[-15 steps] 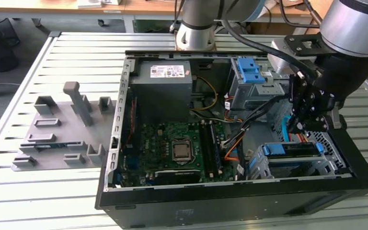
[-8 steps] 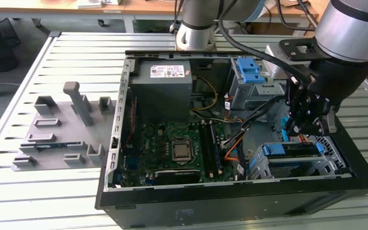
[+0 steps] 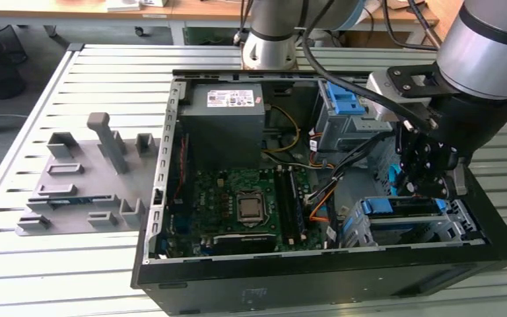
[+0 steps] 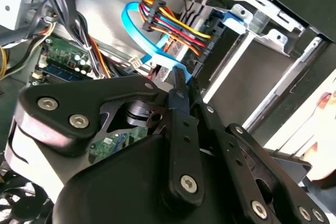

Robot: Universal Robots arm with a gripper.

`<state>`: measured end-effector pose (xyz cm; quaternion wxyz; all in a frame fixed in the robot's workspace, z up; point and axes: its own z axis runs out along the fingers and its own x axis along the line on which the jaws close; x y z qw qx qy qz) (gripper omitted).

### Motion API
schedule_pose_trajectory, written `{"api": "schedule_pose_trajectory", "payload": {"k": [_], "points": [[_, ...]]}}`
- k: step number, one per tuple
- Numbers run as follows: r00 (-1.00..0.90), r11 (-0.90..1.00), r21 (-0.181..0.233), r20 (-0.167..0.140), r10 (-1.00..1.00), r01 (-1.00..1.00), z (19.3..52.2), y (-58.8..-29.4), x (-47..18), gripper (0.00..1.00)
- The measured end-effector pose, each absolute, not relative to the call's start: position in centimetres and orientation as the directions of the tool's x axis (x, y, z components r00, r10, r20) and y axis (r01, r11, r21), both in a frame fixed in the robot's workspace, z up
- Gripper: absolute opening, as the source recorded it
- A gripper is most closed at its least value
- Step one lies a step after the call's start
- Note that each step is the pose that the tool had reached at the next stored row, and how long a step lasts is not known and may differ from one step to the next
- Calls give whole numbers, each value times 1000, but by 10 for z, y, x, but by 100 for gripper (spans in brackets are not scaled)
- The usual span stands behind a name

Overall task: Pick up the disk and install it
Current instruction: 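Insert the second disk wire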

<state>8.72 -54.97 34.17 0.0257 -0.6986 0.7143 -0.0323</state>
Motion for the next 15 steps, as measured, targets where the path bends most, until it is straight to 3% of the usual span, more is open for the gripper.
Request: {"api": "schedule_pose_trajectory", "payload": {"k": [15], "points": [[-28,27,-87,7,-1000,-996,334,-557,87,16]]}}
